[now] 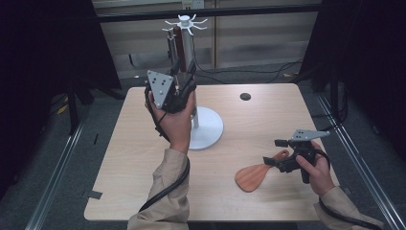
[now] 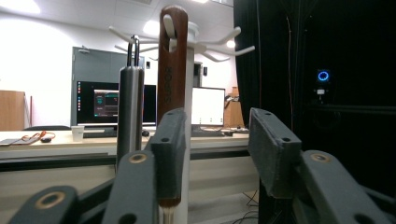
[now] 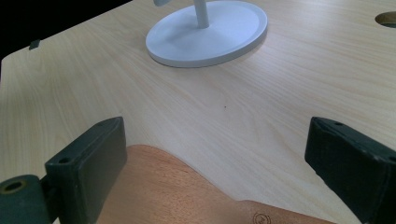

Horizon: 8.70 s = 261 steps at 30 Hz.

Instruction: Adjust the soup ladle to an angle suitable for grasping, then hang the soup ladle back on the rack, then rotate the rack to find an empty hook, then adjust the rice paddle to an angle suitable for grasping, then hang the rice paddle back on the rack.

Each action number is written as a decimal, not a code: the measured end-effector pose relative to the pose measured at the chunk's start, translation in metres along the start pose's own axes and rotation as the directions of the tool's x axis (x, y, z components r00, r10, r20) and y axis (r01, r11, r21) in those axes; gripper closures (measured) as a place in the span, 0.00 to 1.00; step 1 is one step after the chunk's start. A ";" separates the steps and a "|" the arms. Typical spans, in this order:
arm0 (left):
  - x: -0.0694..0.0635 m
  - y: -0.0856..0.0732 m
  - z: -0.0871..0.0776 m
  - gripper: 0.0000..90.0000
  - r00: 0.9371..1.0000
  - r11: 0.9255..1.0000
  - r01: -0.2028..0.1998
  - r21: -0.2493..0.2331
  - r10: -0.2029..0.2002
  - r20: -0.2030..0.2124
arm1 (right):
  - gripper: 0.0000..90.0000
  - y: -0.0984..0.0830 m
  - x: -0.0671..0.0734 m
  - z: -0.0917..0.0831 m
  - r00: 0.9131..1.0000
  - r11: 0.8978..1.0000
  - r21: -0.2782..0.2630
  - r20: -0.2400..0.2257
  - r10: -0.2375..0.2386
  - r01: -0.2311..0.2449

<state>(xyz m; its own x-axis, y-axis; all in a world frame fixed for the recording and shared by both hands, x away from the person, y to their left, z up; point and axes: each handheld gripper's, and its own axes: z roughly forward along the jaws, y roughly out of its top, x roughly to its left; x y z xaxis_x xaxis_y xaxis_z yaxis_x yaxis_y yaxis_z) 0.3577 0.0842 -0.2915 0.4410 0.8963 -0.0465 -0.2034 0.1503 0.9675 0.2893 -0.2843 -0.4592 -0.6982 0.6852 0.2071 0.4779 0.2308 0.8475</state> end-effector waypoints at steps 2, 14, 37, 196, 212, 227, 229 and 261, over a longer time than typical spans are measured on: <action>0.001 -0.003 -0.002 0.60 1.000 1.000 -0.001 0.005 0.001 0.000 | 0.06 0.000 0.000 0.000 1.000 1.000 0.000 -0.001 0.000 0.000; 0.003 -0.020 -0.013 0.48 1.000 0.999 0.000 0.042 -0.001 0.024 | 0.06 0.000 0.000 0.000 1.000 1.000 0.005 0.000 -0.007 0.007; -0.001 -0.061 -0.026 0.30 0.998 0.991 0.002 0.132 -0.011 0.069 | 0.06 -0.001 -0.001 -0.001 1.000 1.000 0.007 0.008 -0.006 0.006; 0.003 -0.117 -0.065 0.17 0.981 0.896 -0.096 0.433 0.012 0.193 | 0.73 0.010 0.016 0.095 0.910 0.939 0.294 0.411 0.043 -0.177; 0.001 -0.122 -0.064 0.18 0.980 0.888 -0.091 0.450 -0.001 0.198 | 0.44 0.016 0.013 0.116 0.922 0.952 0.277 0.388 0.016 -0.133; -0.004 -0.128 -0.063 0.18 0.962 0.863 -0.136 0.487 -0.001 0.271 | 0.57 0.031 0.010 0.133 0.906 0.937 0.301 0.421 0.036 -0.177; -0.005 -0.129 -0.063 0.17 0.963 0.862 -0.126 0.492 -0.013 0.270 | 0.57 0.032 0.010 0.134 0.902 0.935 0.305 0.430 0.034 -0.180; -0.030 -0.153 -0.055 0.27 0.884 0.786 0.028 0.618 -0.307 0.351 | 0.74 0.053 0.035 0.076 0.953 0.976 -0.155 0.240 0.188 -0.153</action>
<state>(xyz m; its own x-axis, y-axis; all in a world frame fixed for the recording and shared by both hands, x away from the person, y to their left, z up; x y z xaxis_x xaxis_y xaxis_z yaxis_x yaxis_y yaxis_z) 0.3275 0.0569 -0.4515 0.7595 0.6000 -0.2513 0.3926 -0.1148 0.9125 0.3307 -0.1959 -0.4437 -0.4478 0.8616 0.2391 0.4905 0.0132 0.8713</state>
